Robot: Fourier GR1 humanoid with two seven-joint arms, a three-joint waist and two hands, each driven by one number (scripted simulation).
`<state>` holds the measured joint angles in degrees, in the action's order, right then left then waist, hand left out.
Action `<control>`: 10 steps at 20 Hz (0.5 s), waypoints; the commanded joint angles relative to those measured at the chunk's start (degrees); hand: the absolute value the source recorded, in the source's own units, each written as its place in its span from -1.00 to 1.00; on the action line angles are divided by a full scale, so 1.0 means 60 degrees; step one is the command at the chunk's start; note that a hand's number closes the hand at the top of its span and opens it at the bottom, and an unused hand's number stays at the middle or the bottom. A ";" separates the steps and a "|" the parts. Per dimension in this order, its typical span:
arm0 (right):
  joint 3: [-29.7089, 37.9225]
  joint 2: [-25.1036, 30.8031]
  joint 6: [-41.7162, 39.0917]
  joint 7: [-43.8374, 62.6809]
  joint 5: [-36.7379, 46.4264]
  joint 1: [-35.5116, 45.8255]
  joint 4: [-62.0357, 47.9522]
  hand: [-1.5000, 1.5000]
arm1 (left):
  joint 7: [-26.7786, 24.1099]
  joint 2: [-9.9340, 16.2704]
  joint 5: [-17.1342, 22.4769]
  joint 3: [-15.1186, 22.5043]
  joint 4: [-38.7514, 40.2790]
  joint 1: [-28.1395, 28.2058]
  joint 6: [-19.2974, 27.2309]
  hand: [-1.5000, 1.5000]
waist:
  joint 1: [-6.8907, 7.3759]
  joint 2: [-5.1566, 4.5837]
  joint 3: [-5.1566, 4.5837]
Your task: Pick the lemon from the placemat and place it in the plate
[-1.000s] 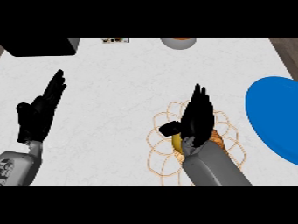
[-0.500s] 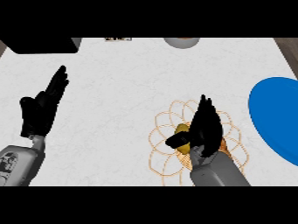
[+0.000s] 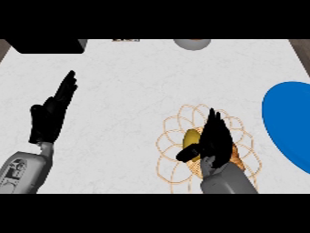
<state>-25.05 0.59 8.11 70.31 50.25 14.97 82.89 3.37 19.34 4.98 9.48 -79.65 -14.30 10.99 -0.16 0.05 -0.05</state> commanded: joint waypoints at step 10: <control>-0.0524 -0.0094 0.0434 0.1747 0.0792 -0.0313 -0.0313 1.00 | 0.0141 0.0029 0.0024 -0.0602 0.0481 -0.0752 -0.0487 0.00 | -0.0021 -0.0014 0.0001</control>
<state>-24.81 0.42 8.22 68.87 51.46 12.88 81.29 4.95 18.96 4.37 7.98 -80.02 -15.74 9.96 0.02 0.15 -0.04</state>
